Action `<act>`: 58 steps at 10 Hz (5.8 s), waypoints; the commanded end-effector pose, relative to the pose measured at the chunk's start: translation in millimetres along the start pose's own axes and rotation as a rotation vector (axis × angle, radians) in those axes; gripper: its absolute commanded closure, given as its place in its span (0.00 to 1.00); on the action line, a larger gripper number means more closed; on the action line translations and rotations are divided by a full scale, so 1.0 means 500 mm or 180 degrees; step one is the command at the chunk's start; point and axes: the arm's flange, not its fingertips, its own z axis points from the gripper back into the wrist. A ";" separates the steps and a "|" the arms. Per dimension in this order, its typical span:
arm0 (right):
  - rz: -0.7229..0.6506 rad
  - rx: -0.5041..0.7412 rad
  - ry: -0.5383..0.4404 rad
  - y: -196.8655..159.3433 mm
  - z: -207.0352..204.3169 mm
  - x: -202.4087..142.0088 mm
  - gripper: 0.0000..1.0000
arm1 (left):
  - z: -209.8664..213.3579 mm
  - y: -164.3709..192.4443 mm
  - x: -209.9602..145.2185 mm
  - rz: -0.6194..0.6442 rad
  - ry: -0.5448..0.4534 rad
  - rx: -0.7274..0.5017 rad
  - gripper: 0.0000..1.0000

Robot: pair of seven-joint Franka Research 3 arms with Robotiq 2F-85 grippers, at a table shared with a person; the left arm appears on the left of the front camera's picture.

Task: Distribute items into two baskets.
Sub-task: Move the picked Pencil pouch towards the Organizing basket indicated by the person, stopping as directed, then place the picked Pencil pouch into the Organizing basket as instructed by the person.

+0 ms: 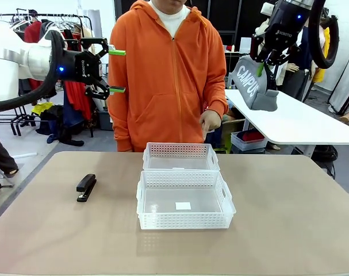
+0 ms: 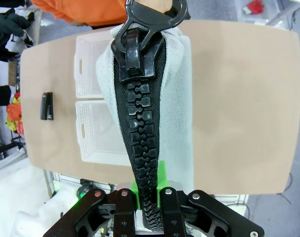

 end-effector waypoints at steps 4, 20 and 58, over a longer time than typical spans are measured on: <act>0.1078 -0.0341 0.0825 0.021 -0.020 0.050 1.00 | 0.002 -0.004 -0.002 -0.0013 -0.0005 -0.0003 0.00; 0.3517 -0.0677 0.1316 0.119 -0.282 0.139 1.00 | 0.002 -0.004 -0.002 -0.0013 -0.0005 -0.0003 0.00; 0.4164 -0.0077 0.1215 0.192 -0.385 0.146 1.00 | 0.002 -0.004 -0.002 -0.0013 -0.0005 -0.0003 0.00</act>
